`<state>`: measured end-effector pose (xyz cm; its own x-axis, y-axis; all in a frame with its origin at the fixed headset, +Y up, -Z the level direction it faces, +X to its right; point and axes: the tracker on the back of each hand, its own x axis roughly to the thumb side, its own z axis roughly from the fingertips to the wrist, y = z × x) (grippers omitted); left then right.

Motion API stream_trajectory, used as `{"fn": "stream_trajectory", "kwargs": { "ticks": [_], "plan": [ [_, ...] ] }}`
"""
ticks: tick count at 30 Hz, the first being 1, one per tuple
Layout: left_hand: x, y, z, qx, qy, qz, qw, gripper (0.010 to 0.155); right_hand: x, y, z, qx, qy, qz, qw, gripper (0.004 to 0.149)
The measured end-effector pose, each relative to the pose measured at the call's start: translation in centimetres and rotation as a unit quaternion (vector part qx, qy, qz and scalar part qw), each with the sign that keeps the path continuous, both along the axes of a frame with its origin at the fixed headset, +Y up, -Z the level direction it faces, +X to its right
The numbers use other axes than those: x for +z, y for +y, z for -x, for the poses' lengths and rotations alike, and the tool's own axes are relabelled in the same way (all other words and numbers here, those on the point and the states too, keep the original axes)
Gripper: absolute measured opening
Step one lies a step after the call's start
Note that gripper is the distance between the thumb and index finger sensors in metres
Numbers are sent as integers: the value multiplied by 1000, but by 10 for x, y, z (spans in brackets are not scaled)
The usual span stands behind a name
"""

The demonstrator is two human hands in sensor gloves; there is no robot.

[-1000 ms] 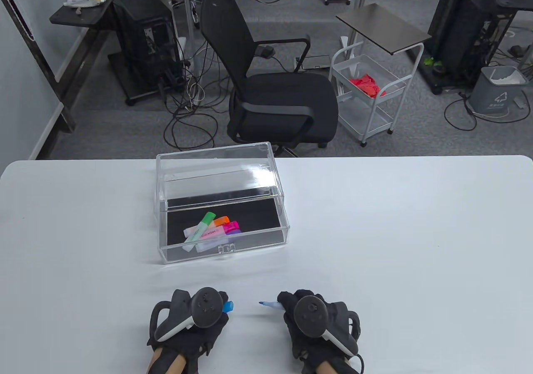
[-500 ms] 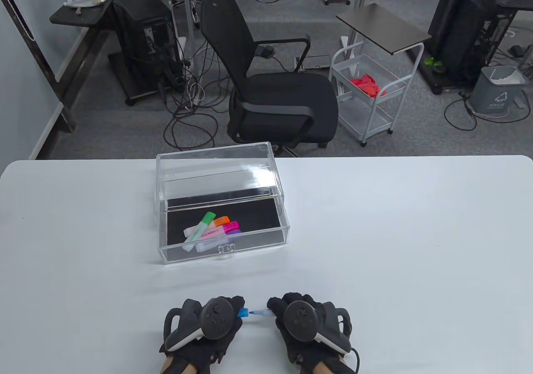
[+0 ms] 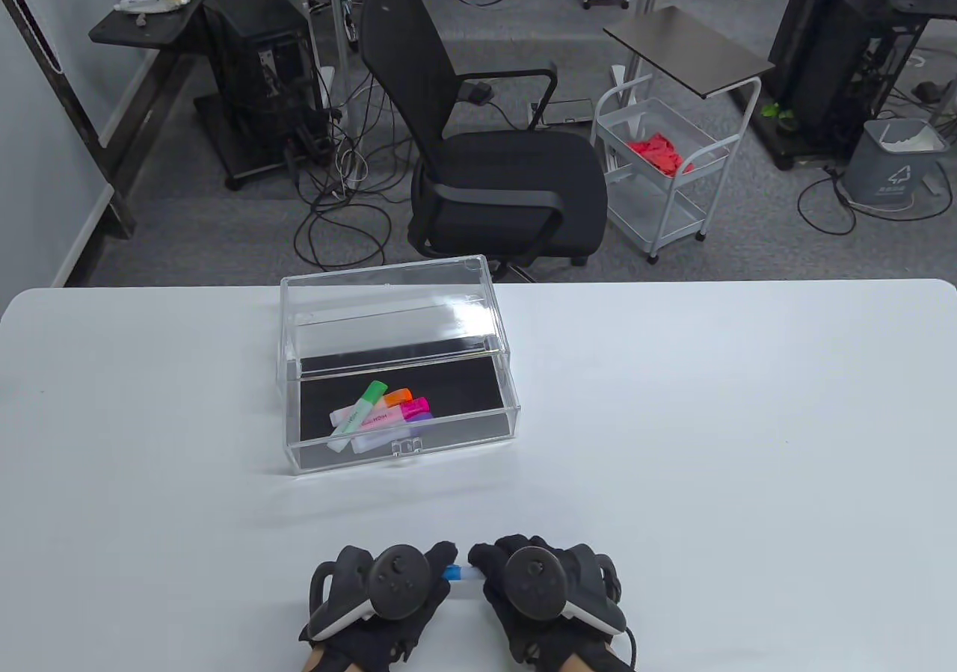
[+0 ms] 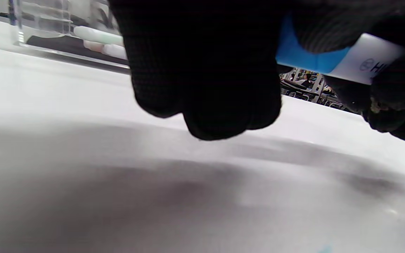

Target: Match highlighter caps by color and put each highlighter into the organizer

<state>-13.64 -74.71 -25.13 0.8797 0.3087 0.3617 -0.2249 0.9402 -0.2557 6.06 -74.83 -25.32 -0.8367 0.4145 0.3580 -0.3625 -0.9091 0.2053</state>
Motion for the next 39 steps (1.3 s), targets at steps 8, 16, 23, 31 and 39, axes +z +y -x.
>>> {"fn": "stream_trajectory", "kwargs": {
  "ticks": [8,16,23,31,39],
  "plan": [
    [6,7,-6,3,-20,-27,999,61,2,5,0,-19,11,7,1000,49],
    [9,6,-11,5,-25,-25,999,60,6,6,1,-5,18,-5,1000,49],
    [8,-2,-10,-23,24,-20,999,70,1,0,3,7,16,31,999,50],
    [14,7,-15,-54,29,-45,997,82,7,6,7,34,10,12,999,52],
    [16,3,-21,-75,4,-51,996,61,8,6,9,14,33,15,999,56]
  ]
}}
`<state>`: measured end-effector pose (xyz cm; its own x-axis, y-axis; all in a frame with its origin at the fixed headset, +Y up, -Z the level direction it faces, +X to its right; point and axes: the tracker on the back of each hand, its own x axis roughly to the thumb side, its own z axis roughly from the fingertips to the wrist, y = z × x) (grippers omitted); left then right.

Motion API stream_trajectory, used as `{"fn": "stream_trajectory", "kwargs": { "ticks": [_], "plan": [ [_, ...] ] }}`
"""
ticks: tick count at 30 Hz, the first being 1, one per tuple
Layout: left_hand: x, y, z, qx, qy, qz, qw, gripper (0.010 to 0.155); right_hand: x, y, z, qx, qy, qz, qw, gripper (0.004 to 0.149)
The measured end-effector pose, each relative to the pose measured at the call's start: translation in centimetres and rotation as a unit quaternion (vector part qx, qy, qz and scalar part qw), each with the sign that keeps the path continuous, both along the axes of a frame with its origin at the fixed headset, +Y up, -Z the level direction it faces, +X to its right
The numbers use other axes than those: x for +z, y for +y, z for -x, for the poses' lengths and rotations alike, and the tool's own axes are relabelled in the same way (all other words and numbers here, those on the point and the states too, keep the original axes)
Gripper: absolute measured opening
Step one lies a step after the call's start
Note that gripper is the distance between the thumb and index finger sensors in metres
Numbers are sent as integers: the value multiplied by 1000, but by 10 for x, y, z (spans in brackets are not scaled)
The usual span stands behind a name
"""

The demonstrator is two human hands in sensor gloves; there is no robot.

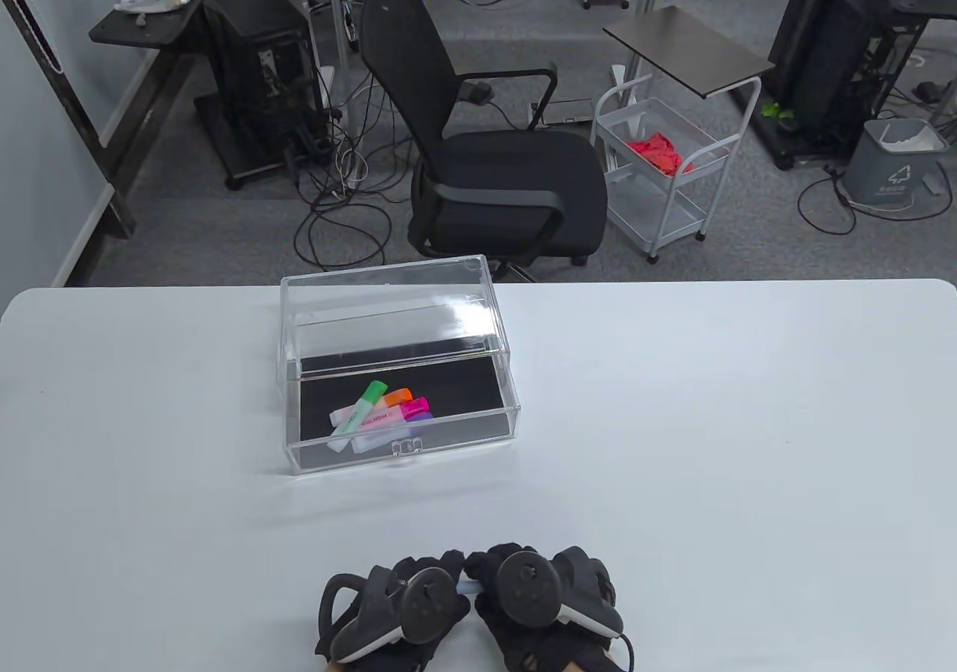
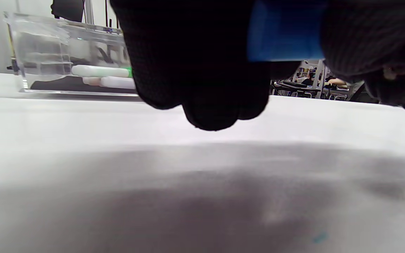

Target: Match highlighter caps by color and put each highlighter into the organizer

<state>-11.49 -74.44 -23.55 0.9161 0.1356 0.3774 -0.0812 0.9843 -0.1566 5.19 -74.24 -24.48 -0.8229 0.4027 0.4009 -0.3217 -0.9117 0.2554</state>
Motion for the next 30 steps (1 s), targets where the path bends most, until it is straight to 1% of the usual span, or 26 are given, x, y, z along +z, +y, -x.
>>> {"fn": "stream_trajectory", "kwargs": {
  "ticks": [3,4,5,7,10,14,16,19,22,25,28,30],
  "plan": [
    [1,-4,0,-19,-6,0,1000,58,-1,-1,-5,-12,-12,7,1000,67],
    [0,-6,1,-31,-5,1,1000,58,-2,-1,-9,-17,-25,11,999,72],
    [-3,-6,3,-40,-3,1,999,58,-2,0,-12,-20,-32,11,999,74],
    [-9,-6,9,-50,4,4,999,58,-3,1,-20,-28,-54,13,998,75],
    [-21,-1,18,-45,16,7,999,58,-5,0,-27,-27,-66,25,997,73],
    [-46,21,30,-61,39,-15,997,57,-7,-1,-33,-15,-84,35,996,73],
    [-60,32,35,-57,54,-21,997,57,-8,-1,-35,-14,-88,36,995,73],
    [-81,43,40,-43,82,-9,996,58,-8,-2,-37,-15,-93,44,995,74],
    [-104,53,43,-46,108,-18,993,58,-8,-1,-38,-16,-95,47,994,74],
    [-127,61,44,-89,132,-40,986,59,-8,-1,-39,-15,-98,51,994,74],
    [-148,64,48,-108,156,-44,981,59,-7,0,-40,-15,-100,55,993,74],
    [-160,64,50,-112,171,-37,978,59,-7,0,-40,-13,-101,59,993,74]
  ]
}}
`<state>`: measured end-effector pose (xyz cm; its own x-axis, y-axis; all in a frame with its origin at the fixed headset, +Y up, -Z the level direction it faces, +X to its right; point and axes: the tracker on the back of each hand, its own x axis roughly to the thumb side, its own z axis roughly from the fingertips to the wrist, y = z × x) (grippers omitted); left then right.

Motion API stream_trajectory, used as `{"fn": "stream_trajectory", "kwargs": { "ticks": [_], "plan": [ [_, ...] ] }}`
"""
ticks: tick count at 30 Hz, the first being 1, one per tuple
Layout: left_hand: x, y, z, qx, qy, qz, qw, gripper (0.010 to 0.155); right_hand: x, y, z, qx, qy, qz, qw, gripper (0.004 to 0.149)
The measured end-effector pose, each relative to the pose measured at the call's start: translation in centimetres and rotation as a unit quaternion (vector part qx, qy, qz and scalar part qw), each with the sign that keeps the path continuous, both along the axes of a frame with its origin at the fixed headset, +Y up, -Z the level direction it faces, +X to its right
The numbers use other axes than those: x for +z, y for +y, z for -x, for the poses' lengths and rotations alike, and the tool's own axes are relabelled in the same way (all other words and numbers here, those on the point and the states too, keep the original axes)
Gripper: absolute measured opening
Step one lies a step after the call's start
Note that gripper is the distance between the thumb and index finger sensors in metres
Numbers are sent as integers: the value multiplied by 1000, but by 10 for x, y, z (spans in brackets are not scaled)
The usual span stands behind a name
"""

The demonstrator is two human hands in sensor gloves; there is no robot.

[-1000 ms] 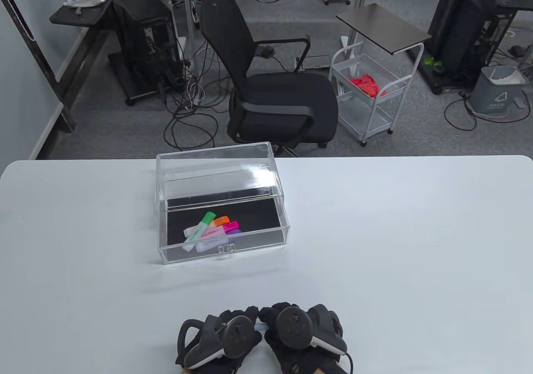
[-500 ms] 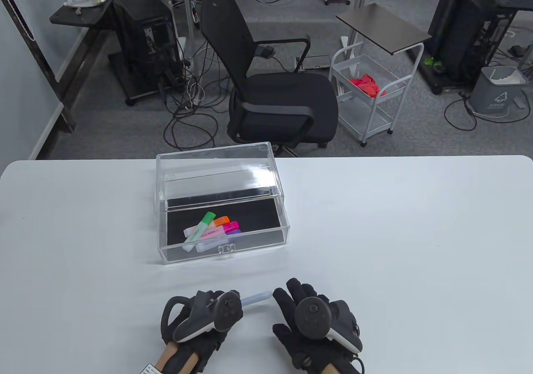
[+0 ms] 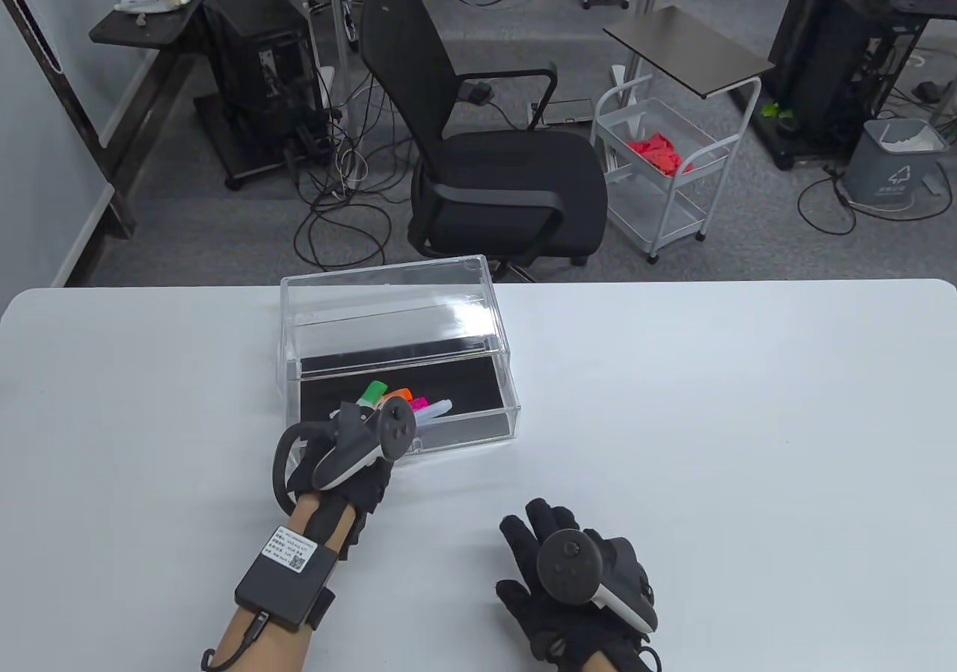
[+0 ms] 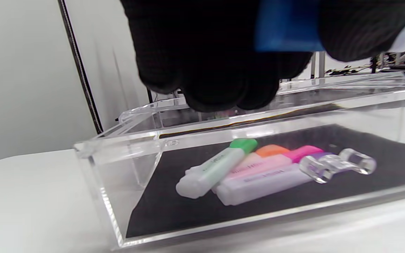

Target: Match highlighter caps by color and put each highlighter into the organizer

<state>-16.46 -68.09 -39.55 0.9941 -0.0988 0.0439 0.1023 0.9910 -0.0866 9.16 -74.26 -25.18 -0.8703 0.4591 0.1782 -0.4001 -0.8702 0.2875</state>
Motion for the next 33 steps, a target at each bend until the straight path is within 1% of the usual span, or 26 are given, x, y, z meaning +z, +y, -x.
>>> {"fn": "stream_trajectory", "kwargs": {
  "ticks": [5,8,10,13,15,17,18,20,22,25,27,29,31,33],
  "plan": [
    [-22,-5,4,-13,41,1,999,59,-1,-1,-1,2,-3,9,1000,74],
    [-24,-11,6,-22,54,-15,998,64,-2,-1,-2,-1,-7,13,1000,74],
    [-22,-14,6,-26,46,-27,998,67,-3,-1,-3,-1,-8,15,1000,74],
    [-8,-10,3,-17,22,-60,998,69,-3,-1,-2,2,-9,14,1000,74],
    [5,-4,1,14,17,-83,996,66,-3,-1,-2,7,-11,13,1000,74],
    [24,1,0,68,15,-134,989,61,-3,0,-2,16,-15,13,1000,74],
    [29,1,0,85,17,-141,986,59,-3,0,-2,17,-15,12,1000,74],
    [41,-3,0,134,34,-125,982,59,-2,1,-2,18,-19,7,1000,75],
    [46,-9,2,161,46,-110,980,56,-1,1,-2,18,-20,4,1000,75],
    [50,-24,6,212,76,-82,971,47,-1,1,-3,16,-21,2,1000,75],
    [49,-38,11,228,106,-53,966,47,-1,1,-3,12,-21,5,1000,75],
    [47,-51,16,265,143,-32,953,49,-1,0,-2,13,-19,6,1000,75],
    [44,-66,23,321,189,-2,928,51,-1,0,-1,15,-16,5,1000,75],
    [42,-77,27,362,221,9,905,53,-1,1,0,15,-14,5,1000,75]
  ]
}}
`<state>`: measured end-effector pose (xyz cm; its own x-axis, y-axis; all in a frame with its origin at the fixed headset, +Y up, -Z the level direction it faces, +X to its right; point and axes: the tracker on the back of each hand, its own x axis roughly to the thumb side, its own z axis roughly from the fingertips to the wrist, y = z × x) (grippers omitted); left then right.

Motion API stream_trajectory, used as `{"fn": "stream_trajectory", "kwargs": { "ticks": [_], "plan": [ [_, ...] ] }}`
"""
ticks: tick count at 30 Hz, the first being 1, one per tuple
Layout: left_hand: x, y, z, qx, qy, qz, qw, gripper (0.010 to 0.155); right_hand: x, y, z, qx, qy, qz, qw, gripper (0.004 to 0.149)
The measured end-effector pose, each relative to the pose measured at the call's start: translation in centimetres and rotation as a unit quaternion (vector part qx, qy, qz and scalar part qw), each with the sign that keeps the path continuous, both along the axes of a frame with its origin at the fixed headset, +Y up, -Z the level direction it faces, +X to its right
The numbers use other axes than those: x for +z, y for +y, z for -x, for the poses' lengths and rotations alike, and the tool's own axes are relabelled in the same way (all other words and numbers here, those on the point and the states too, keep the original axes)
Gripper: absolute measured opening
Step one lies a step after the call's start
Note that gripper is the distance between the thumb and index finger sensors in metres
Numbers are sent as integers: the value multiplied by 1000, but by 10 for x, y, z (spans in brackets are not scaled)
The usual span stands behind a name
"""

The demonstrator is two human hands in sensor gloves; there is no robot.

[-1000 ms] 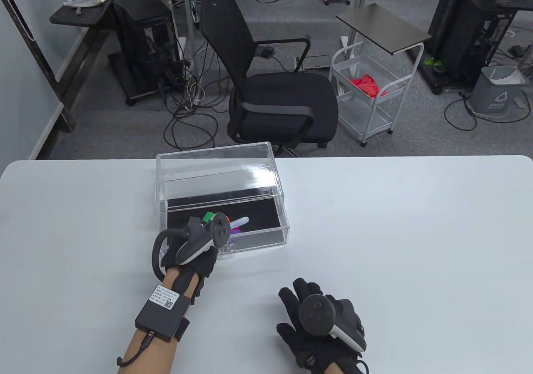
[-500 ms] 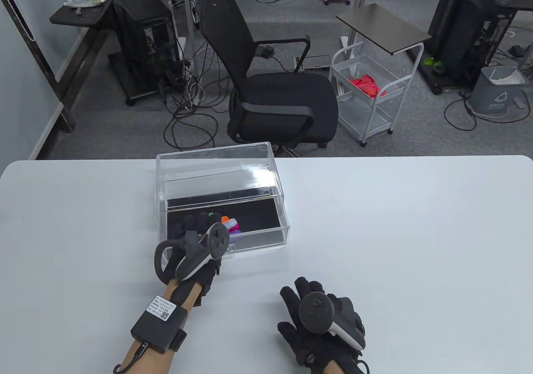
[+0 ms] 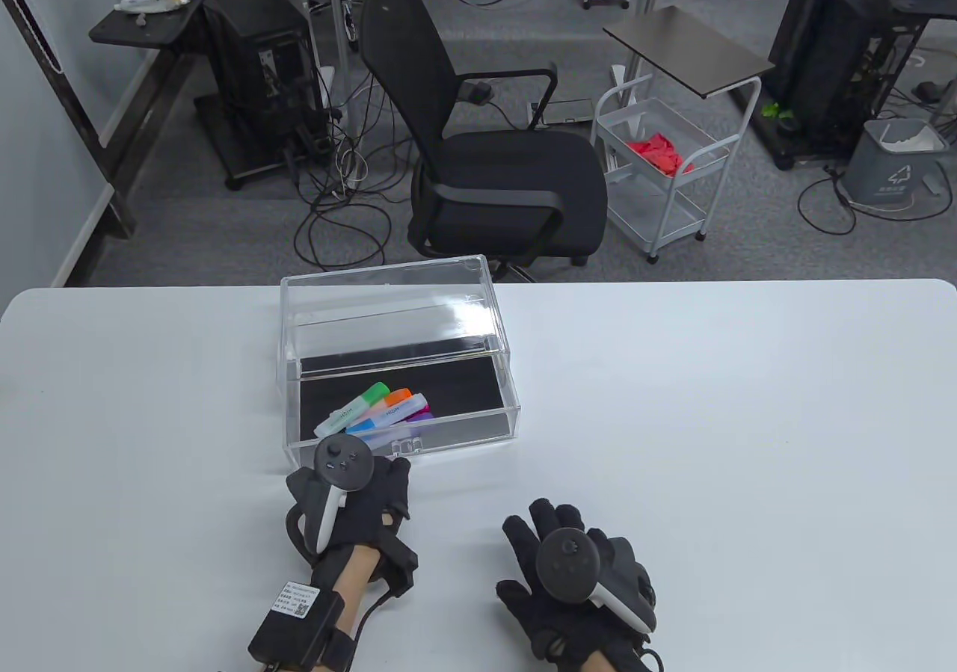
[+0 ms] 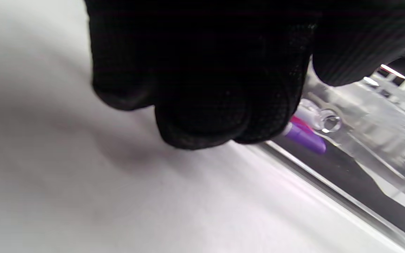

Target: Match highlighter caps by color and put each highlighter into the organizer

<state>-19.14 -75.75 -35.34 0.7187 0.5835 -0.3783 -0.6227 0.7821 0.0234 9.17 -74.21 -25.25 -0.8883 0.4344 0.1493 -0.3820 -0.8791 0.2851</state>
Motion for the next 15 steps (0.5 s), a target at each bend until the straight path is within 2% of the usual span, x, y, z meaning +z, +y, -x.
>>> {"fn": "stream_trajectory", "kwargs": {
  "ticks": [6,8,11,15],
  "plan": [
    [-6,-20,8,105,61,30,992,57,-1,-1,0,2,2,2,1000,74],
    [-9,-28,10,166,76,46,982,58,-1,-1,-1,3,2,5,1000,74],
    [-12,-31,11,196,87,51,975,58,-1,-2,-1,3,1,8,1000,74],
    [-17,-37,10,270,99,67,955,57,-1,-2,-1,6,-1,12,1000,74]
  ]
}}
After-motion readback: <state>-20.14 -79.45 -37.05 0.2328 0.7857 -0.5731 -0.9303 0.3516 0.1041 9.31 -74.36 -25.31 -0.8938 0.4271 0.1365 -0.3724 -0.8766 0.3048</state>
